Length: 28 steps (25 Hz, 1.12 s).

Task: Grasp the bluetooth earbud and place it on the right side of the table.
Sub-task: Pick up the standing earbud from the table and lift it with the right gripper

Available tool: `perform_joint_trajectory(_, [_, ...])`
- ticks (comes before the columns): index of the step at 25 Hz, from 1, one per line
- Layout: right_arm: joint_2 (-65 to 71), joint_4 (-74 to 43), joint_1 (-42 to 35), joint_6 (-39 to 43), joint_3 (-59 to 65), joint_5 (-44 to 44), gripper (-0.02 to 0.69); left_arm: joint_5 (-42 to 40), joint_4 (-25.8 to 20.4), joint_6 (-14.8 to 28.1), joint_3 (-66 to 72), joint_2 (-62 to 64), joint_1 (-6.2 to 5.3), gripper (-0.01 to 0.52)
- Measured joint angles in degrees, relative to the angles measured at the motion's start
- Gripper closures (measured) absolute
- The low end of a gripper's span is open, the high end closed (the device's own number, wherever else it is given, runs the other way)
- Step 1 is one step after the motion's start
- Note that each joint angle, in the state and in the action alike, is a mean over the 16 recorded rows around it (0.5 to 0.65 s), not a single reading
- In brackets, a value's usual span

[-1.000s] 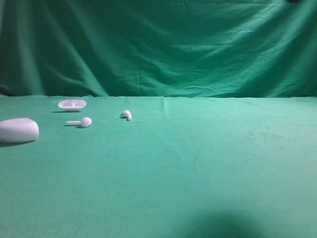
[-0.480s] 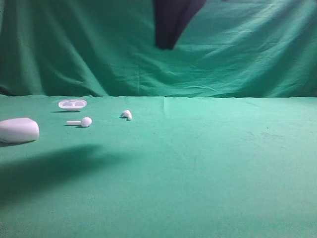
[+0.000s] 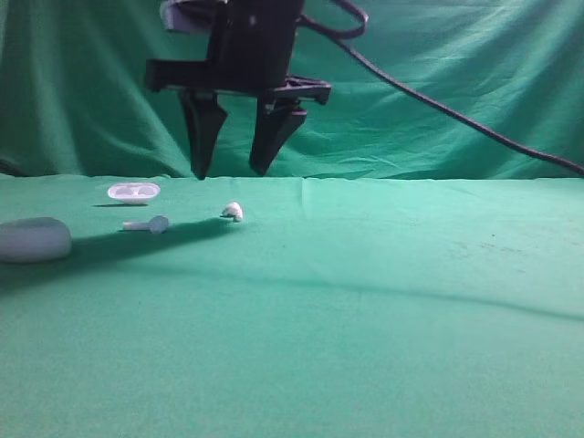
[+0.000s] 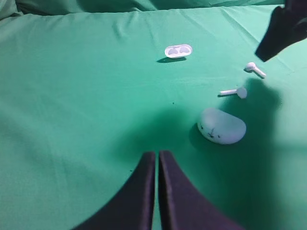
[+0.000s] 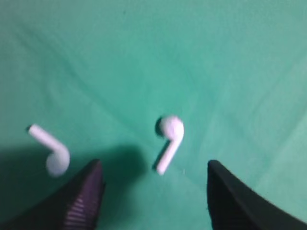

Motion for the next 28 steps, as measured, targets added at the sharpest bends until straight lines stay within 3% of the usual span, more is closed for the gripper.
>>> perform_joint_trajectory(6, [6.35,-1.37,-0.19,2.86,-5.6,-1.33,0.265,0.0,0.0,0.0,0.0,0.0,0.0,0.514])
perform_joint_trajectory(28, [11.24,-3.25,-1.9,7.53,-8.43,-3.31,0.277,0.0,0.0,0.0,0.0,0.0,0.0,0.514])
